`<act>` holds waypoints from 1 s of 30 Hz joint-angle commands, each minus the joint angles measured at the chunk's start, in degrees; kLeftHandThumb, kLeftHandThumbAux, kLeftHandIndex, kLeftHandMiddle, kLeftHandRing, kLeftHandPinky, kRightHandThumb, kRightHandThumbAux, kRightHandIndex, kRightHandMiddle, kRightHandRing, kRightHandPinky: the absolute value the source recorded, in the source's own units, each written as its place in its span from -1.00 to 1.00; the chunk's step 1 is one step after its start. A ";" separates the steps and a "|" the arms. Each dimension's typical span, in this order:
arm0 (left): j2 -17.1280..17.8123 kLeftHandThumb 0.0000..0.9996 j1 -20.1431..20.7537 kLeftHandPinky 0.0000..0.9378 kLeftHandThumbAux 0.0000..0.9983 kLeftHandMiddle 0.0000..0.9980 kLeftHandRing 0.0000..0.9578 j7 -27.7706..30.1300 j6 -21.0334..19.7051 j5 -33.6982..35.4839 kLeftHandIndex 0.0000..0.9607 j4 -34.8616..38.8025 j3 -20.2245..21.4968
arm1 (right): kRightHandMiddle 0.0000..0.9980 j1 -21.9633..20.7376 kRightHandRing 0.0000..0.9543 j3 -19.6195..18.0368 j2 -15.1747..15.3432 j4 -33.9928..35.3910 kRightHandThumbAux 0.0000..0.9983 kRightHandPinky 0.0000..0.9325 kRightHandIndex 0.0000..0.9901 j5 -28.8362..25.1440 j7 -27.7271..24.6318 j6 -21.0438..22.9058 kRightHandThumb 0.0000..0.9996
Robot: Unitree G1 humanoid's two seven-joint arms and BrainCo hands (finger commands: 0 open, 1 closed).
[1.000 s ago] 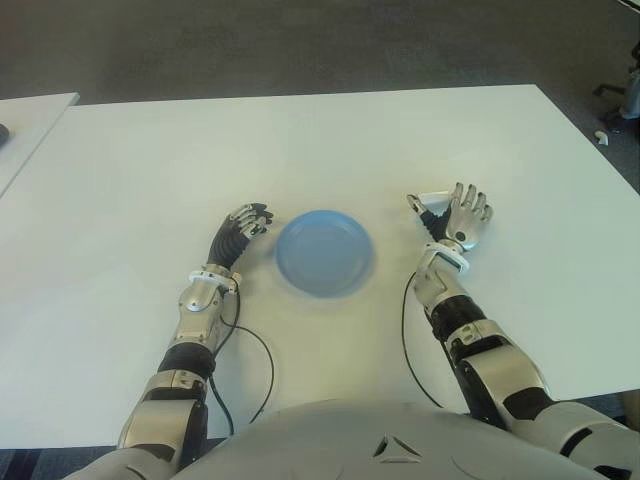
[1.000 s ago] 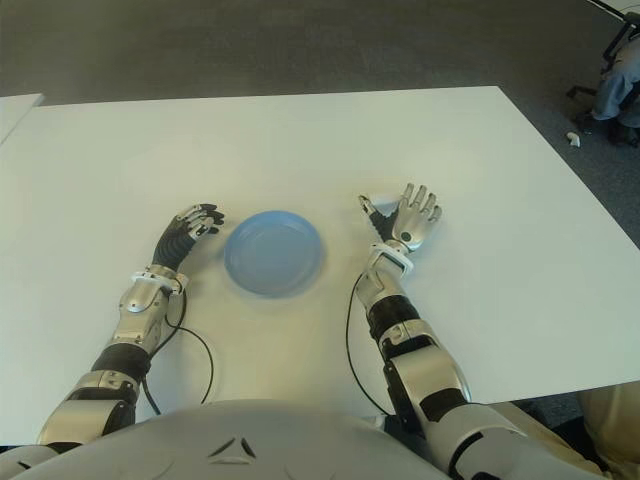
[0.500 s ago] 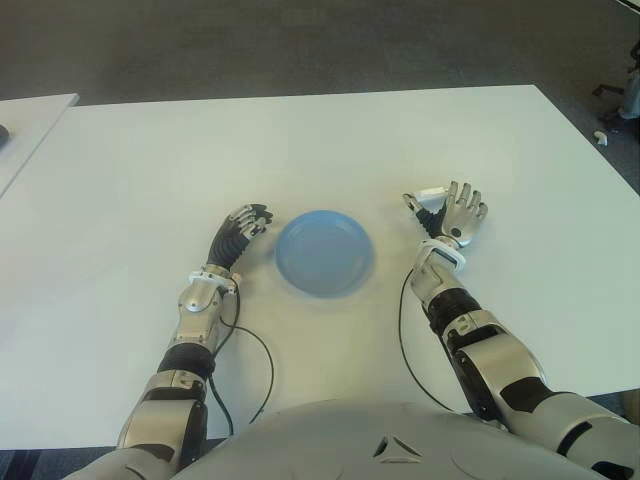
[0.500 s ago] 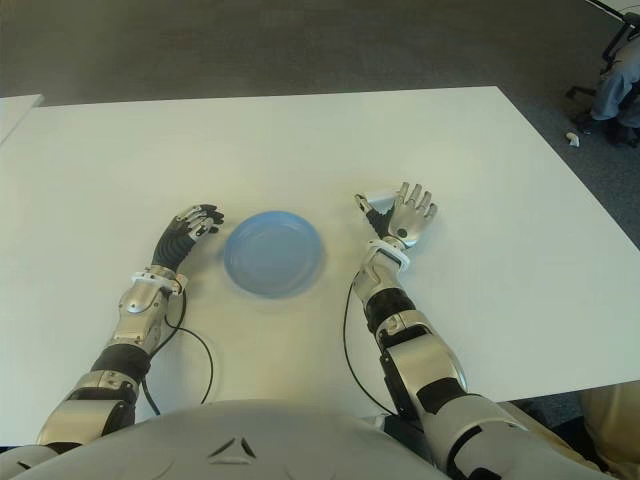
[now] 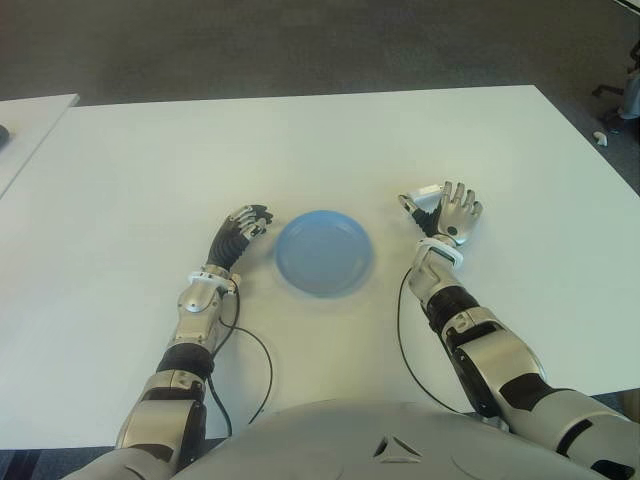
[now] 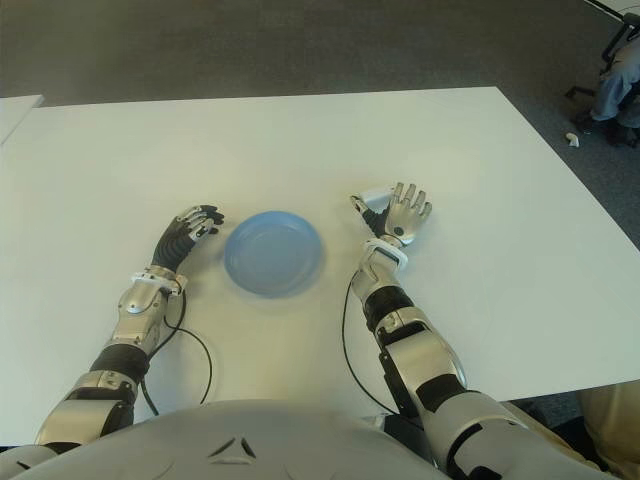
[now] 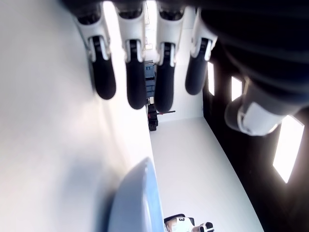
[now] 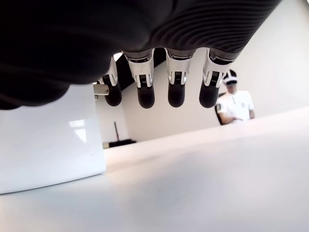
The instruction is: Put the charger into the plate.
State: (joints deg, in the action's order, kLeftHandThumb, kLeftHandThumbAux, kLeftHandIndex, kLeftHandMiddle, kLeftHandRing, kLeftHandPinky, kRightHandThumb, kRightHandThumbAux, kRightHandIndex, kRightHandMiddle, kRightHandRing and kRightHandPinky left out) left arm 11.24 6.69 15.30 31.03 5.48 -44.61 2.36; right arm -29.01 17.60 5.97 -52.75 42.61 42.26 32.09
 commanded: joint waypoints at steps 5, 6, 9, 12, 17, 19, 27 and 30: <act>-1.47 -0.84 -9.99 -0.23 0.08 -0.28 -0.26 0.16 -10.43 -2.33 -0.37 -8.59 -1.87 | -1.00 3.73 -1.00 1.45 -2.82 -3.74 -0.87 -1.00 -1.00 -2.42 -2.07 -1.99 -0.35; -1.46 -0.84 -9.99 -0.24 0.08 -0.28 -0.26 0.18 -10.58 -2.29 -0.37 -8.54 -1.86 | -1.00 3.76 -1.00 1.49 -2.82 -3.86 -0.87 -1.00 -1.00 -2.45 -2.03 -2.08 -0.35; -1.46 -0.85 -9.91 -0.25 0.07 -0.29 -0.26 0.15 -10.85 -2.31 -0.38 -8.65 -1.88 | -1.00 3.81 -1.00 1.48 -2.86 -4.18 -0.87 -1.00 -1.00 -2.57 -1.94 -2.38 -0.35; -1.45 -0.85 -9.82 -0.27 0.07 -0.30 -0.27 -0.03 -11.03 -2.45 -0.38 -8.75 -1.95 | -1.00 3.83 -1.00 1.41 -2.89 -4.41 -0.87 -1.00 -1.00 -2.69 -1.90 -2.63 -0.34; -1.39 -0.85 -9.77 -0.26 0.06 -0.31 -0.29 -0.64 -11.38 -2.88 -0.40 -8.71 -2.17 | -1.00 3.83 -1.00 1.26 -2.98 -4.84 -0.87 -1.00 -1.00 -2.88 -1.87 -3.01 -0.33; -1.43 -0.85 -9.77 -0.27 0.06 -0.31 -0.29 -0.75 -11.27 -2.87 -0.40 -8.76 -2.14 | -1.00 3.73 -1.00 1.16 -3.01 -5.16 -0.87 -1.00 -1.00 -2.99 -1.82 -3.22 -0.33; -1.49 -0.85 -9.69 -0.29 0.10 -0.29 -0.29 -0.76 -10.93 -2.62 -0.37 -8.91 -2.01 | -1.00 3.32 -1.00 0.86 -3.24 -6.61 -0.86 -1.00 -1.00 -3.30 -1.56 -3.83 -0.33; -1.55 -0.85 -9.77 -0.30 0.10 -0.29 -0.29 -0.72 -10.60 -2.67 -0.37 -9.08 -2.07 | -1.00 3.18 -1.00 0.74 -3.29 -7.42 -0.86 -1.00 -1.00 -3.41 -1.38 -4.29 -0.33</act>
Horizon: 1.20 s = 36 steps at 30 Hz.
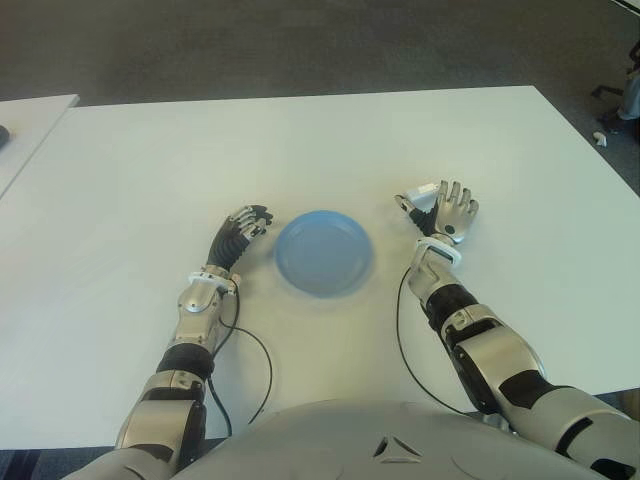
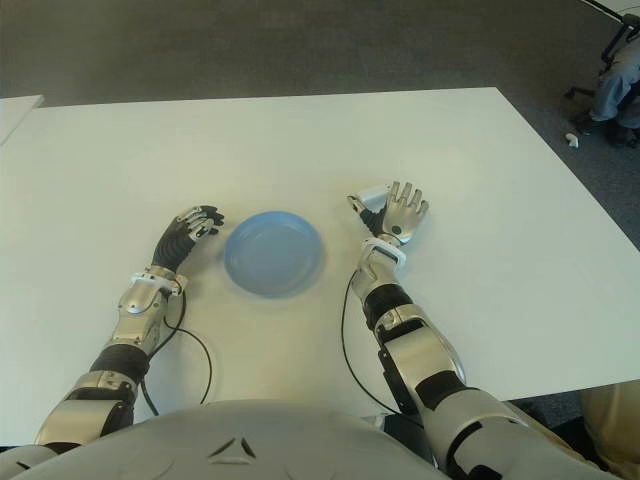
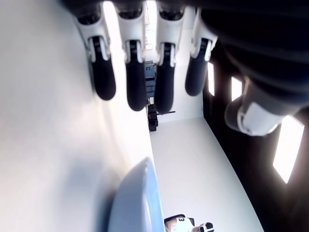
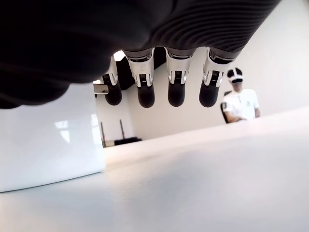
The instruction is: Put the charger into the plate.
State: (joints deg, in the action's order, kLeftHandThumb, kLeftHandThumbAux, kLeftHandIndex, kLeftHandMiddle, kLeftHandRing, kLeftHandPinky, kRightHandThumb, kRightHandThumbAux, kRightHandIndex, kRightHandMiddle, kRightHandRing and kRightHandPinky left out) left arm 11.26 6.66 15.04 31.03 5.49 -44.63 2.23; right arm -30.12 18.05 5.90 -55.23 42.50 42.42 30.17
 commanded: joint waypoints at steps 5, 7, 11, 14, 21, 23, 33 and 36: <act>-1.53 -0.86 -9.75 -0.29 0.10 -0.28 -0.29 -0.33 -10.27 -2.70 -0.37 -9.13 -1.99 | -1.00 4.01 -1.00 0.11 -3.35 -6.07 -0.86 -1.00 -1.00 -3.52 -1.37 -2.93 -0.34; -1.49 -0.86 -9.75 -0.29 0.10 -0.28 -0.29 -0.26 -10.22 -2.72 -0.37 -9.25 -2.02 | -1.00 3.90 -1.00 -0.02 -3.45 -6.75 -0.86 -1.00 -1.00 -3.72 -1.40 -3.32 -0.34; -1.43 -0.85 -9.75 -0.30 0.10 -0.27 -0.29 -0.18 -10.13 -2.73 -0.37 -9.38 -2.04 | -1.00 3.67 -1.00 -0.14 -3.58 -7.67 -0.86 -1.00 -1.00 -3.97 -1.32 -3.81 -0.34; -1.34 -0.85 -9.71 -0.30 0.09 -0.28 -0.29 0.05 -10.32 -2.66 -0.37 -9.36 -2.04 | -1.00 3.48 -1.00 -0.23 -3.64 -8.90 -0.86 -1.00 -1.00 -4.34 -1.43 -4.65 -0.34; -1.23 -0.86 -9.76 -0.30 0.08 -0.28 -0.30 0.60 -10.49 -2.40 -0.37 -9.31 -2.02 | -1.00 3.16 -1.00 -0.15 -3.81 -10.54 -0.86 -1.00 -1.00 -4.76 -1.66 -5.42 -0.34; -1.22 -0.87 -9.78 -0.30 0.09 -0.28 -0.30 0.71 -10.45 -2.38 -0.37 -9.26 -2.05 | -1.00 3.00 -1.00 -0.12 -3.88 -10.90 -0.86 -1.00 -1.00 -4.78 -1.83 -5.48 -0.34; -1.11 -0.91 -10.09 -0.25 0.13 -0.25 -0.25 0.33 -10.17 -2.77 -0.36 -8.79 -2.34 | -1.00 2.45 -1.00 0.18 -4.19 -12.92 -0.86 -1.00 -1.00 -5.04 -3.04 -5.80 -0.35; -1.12 -0.91 -10.08 -0.26 0.13 -0.25 -0.25 0.19 -10.09 -2.77 -0.35 -8.77 -2.32 | -1.00 2.26 -1.00 0.26 -4.22 -13.34 -0.86 -1.00 -1.00 -5.12 -3.28 -5.82 -0.35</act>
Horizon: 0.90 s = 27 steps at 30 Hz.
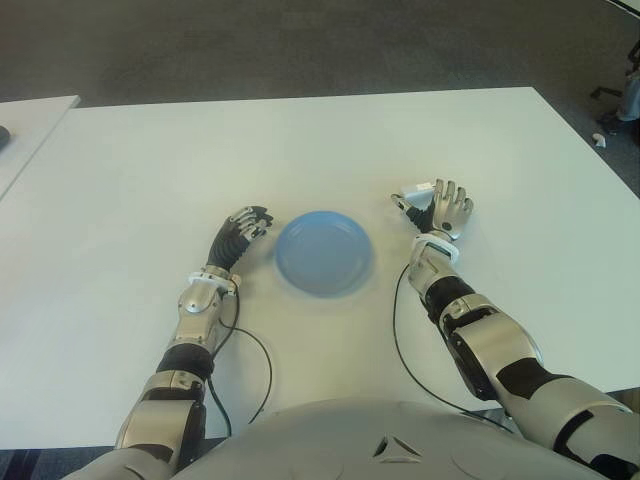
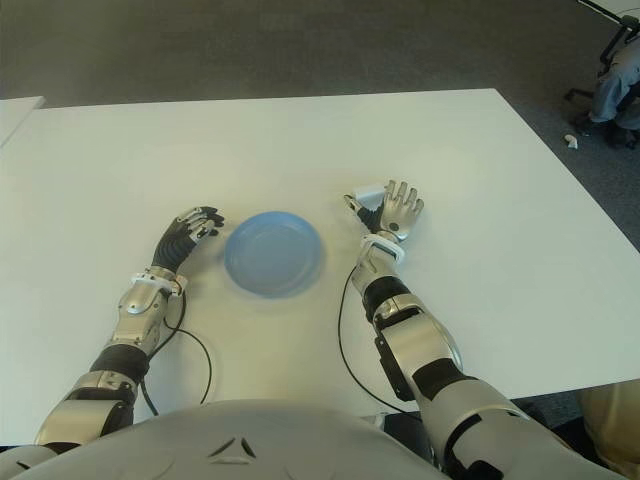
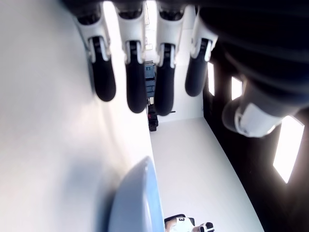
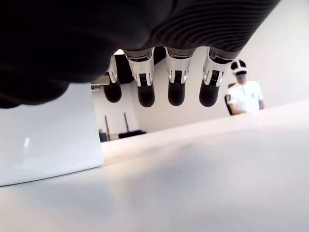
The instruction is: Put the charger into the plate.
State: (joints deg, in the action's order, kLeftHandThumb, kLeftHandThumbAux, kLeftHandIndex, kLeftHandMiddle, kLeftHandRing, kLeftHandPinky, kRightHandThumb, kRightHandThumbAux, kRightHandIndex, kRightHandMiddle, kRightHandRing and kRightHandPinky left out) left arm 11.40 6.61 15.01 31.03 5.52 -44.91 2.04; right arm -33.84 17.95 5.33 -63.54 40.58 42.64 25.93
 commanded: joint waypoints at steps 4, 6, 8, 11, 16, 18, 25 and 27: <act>-1.32 -0.90 -9.92 -0.30 0.11 -0.26 -0.27 0.46 -9.84 -2.59 -0.35 -8.67 -2.04 | -1.00 5.85 -1.00 0.50 -3.62 -5.42 -0.86 -1.00 -1.00 -3.23 -3.75 -1.68 -0.35; -1.32 -0.90 -9.90 -0.31 0.11 -0.27 -0.28 0.30 -9.73 -2.69 -0.35 -8.70 -2.08 | -1.00 5.83 -1.00 0.54 -3.59 -5.58 -0.86 -1.00 -1.00 -3.21 -3.73 -1.85 -0.36; -1.30 -0.90 -9.96 -0.31 0.11 -0.27 -0.28 0.16 -9.56 -2.78 -0.34 -8.68 -2.12 | -1.00 5.85 -1.00 0.56 -3.61 -5.70 -0.85 -1.00 -1.00 -3.19 -3.59 -1.98 -0.36; -1.33 -0.90 -10.09 -0.30 0.11 -0.27 -0.28 0.15 -9.42 -2.74 -0.34 -8.56 -2.10 | -1.00 5.94 -1.00 0.55 -3.62 -5.84 -0.84 -1.00 -1.00 -3.15 -3.07 -2.26 -0.35; -1.24 -0.92 -10.23 -0.28 0.11 -0.26 -0.27 0.75 -9.62 -2.54 -0.34 -8.34 -2.14 | -1.00 6.88 -1.00 -0.27 -3.36 -5.34 -0.74 -1.00 -0.99 -3.54 1.49 -5.10 -0.32; -1.22 -0.92 -10.25 -0.27 0.11 -0.26 -0.26 0.75 -9.78 -2.56 -0.34 -8.26 -2.18 | -0.99 7.07 -1.00 -0.55 -3.30 -5.28 -0.70 -1.00 -0.94 -3.78 2.76 -6.04 -0.29; -1.41 -0.94 -10.20 -0.26 0.12 -0.25 -0.25 0.42 -10.85 -2.52 -0.36 -7.53 -2.26 | -0.20 7.80 -0.17 -1.77 -2.76 -5.28 -0.51 -0.11 -0.49 -3.97 11.67 -11.68 -0.02; -1.43 -0.93 -10.16 -0.27 0.11 -0.26 -0.25 0.31 -11.10 -2.53 -0.36 -7.50 -2.26 | -0.03 7.87 0.03 -1.67 -2.67 -5.59 -0.48 0.10 -0.39 -3.78 13.67 -12.59 0.05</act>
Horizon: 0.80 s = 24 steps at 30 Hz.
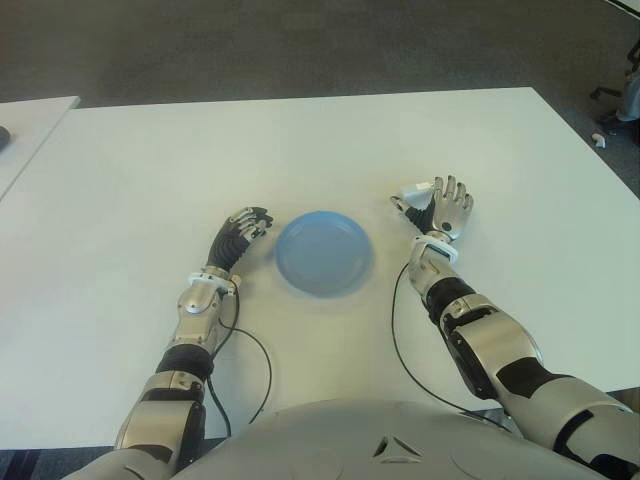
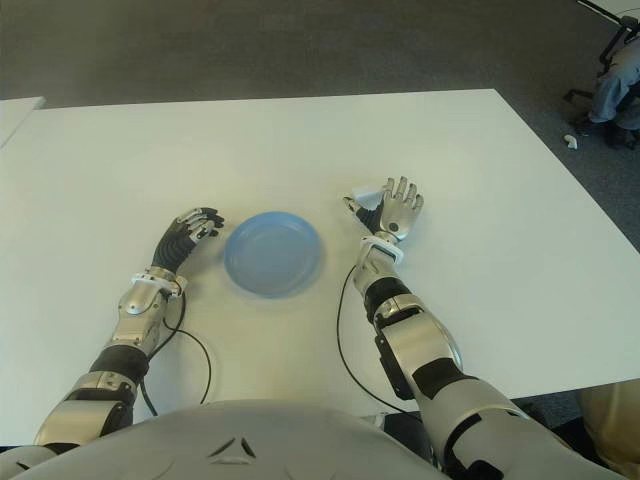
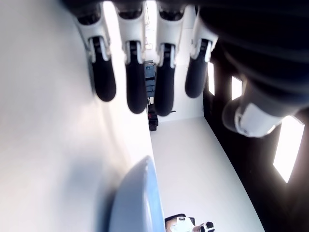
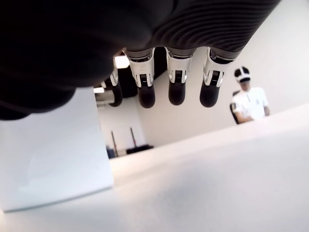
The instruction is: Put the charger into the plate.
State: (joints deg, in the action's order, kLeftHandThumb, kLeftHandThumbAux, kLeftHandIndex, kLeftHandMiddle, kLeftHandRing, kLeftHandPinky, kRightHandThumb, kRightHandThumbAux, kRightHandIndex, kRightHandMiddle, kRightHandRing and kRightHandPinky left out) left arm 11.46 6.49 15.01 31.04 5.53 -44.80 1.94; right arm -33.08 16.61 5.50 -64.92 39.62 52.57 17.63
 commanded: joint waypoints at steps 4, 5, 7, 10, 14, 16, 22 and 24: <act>-1.62 -0.92 -10.08 -0.30 0.10 -0.27 -0.27 0.11 -11.63 -2.34 -0.34 -7.48 -2.01 | 0.25 7.73 0.29 0.51 -2.31 -5.11 -0.12 0.37 -0.17 -1.47 11.52 -6.64 0.29; -1.60 -0.91 -10.10 -0.31 0.09 -0.27 -0.27 0.10 -11.62 -2.33 -0.34 -7.49 -1.99 | 0.30 7.77 0.33 0.61 -2.31 -5.31 0.06 0.40 -0.15 -1.39 12.27 -6.85 0.34; -1.59 -0.91 -10.11 -0.31 0.09 -0.27 -0.28 0.13 -11.54 -2.28 -0.33 -7.61 -1.93 | 0.36 7.85 0.40 0.92 -2.24 -5.70 0.22 0.47 -0.13 -1.09 14.32 -7.41 0.40; -1.62 -0.91 -10.21 -0.30 0.10 -0.26 -0.27 0.69 -11.08 -2.01 -0.33 -7.62 -1.85 | 0.46 8.00 0.53 0.73 -2.17 -5.97 0.34 0.62 -0.12 -1.27 17.71 -9.31 0.45; -1.70 -0.91 -10.26 -0.27 0.12 -0.24 -0.25 1.60 -10.61 -1.58 -0.33 -7.34 -1.84 | 0.59 7.96 0.68 0.14 -2.24 -6.25 0.40 0.80 -0.11 -1.94 20.36 -11.82 0.48; -1.72 -0.92 -10.30 -0.27 0.12 -0.23 -0.24 1.73 -10.67 -1.49 -0.34 -7.11 -1.86 | 0.62 7.79 0.71 -0.14 -2.36 -6.34 0.40 0.84 -0.11 -2.25 21.11 -12.83 0.49; -1.66 -0.94 -10.39 -0.25 0.14 -0.22 -0.23 1.06 -11.50 -1.80 -0.35 -6.73 -2.01 | 0.73 7.71 0.81 -1.01 -2.42 -6.35 0.41 0.91 -0.11 -3.38 22.12 -16.88 0.49; -1.59 -0.94 -10.47 -0.26 0.13 -0.22 -0.23 0.84 -11.67 -1.93 -0.34 -6.65 -2.04 | 0.75 7.65 0.83 -1.16 -2.41 -6.40 0.42 0.92 -0.11 -3.56 22.21 -17.66 0.49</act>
State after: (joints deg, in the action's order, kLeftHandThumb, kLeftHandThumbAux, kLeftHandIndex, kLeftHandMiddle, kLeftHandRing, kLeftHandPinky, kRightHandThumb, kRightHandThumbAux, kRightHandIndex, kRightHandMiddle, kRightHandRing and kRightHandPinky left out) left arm 11.49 5.90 15.02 31.04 5.66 -44.12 1.95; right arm -32.63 15.77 6.54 -66.94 38.45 70.63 3.15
